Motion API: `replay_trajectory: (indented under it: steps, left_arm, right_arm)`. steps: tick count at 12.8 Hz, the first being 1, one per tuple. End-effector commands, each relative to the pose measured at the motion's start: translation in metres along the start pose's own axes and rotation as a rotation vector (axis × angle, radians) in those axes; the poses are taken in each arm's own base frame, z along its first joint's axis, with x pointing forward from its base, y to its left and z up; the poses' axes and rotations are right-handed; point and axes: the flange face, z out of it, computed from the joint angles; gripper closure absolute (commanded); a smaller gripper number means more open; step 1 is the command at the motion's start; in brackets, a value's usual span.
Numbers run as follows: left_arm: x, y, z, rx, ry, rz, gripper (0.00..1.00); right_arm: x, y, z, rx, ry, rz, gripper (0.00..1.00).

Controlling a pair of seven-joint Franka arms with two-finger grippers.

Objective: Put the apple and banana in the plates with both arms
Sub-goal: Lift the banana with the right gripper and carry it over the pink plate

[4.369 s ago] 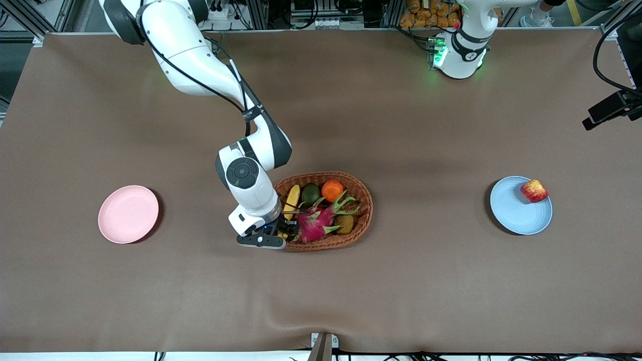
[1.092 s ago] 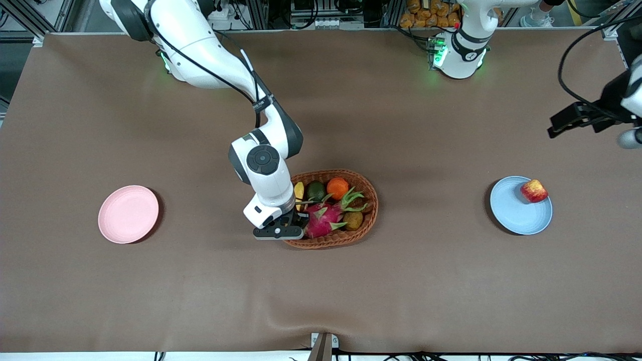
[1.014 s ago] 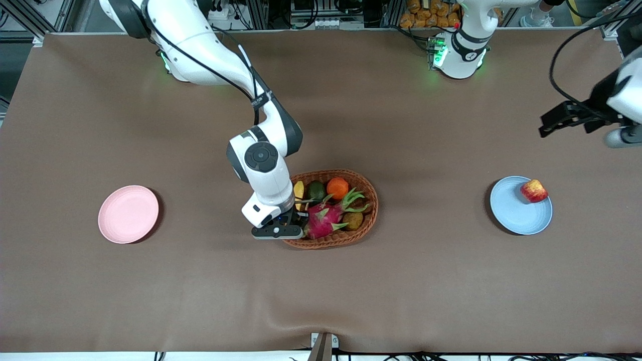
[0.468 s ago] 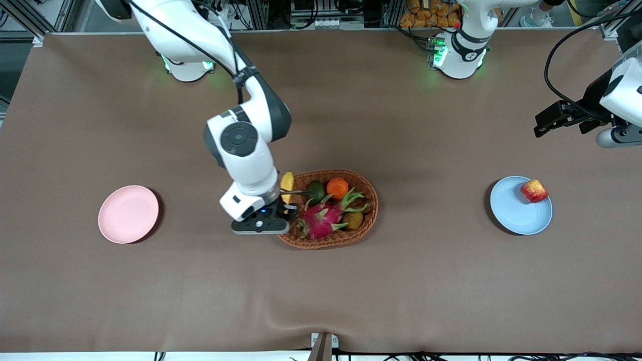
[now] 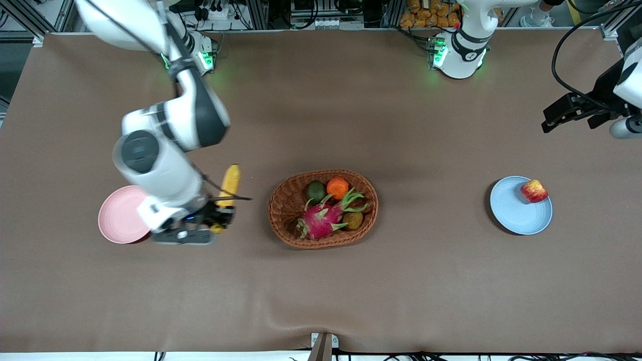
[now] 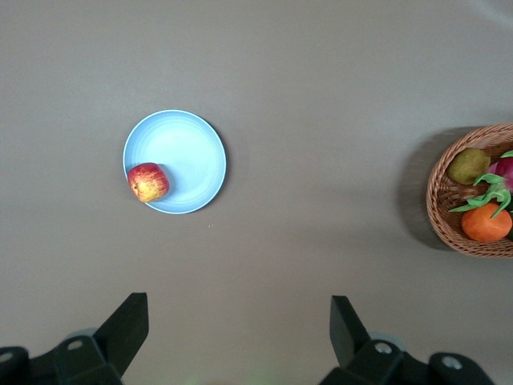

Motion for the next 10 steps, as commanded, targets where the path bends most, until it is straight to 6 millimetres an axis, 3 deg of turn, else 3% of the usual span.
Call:
replay_trajectory:
  steps: [1, 4, 7, 10]
  left_arm:
    - [-0.001, -0.003, -0.001, 0.016, -0.002, -0.001, 0.0]
    - [0.0, 0.0, -0.001, 0.007, 0.006, 0.001, 0.0]
    - [0.002, 0.007, -0.001, -0.002, 0.021, 0.012, 0.0]
    - [0.002, 0.01, 0.001, -0.003, 0.019, 0.02, 0.0]
  right_arm:
    - [-0.016, 0.08, 0.004, 0.016, -0.064, -0.026, 1.0]
    - [-0.018, 0.174, 0.023, 0.014, -0.125, -0.076, 1.0]
    - [-0.018, 0.241, 0.034, 0.022, -0.145, -0.147, 1.0]
    - [-0.02, 0.286, 0.061, 0.03, -0.175, -0.2, 1.0]
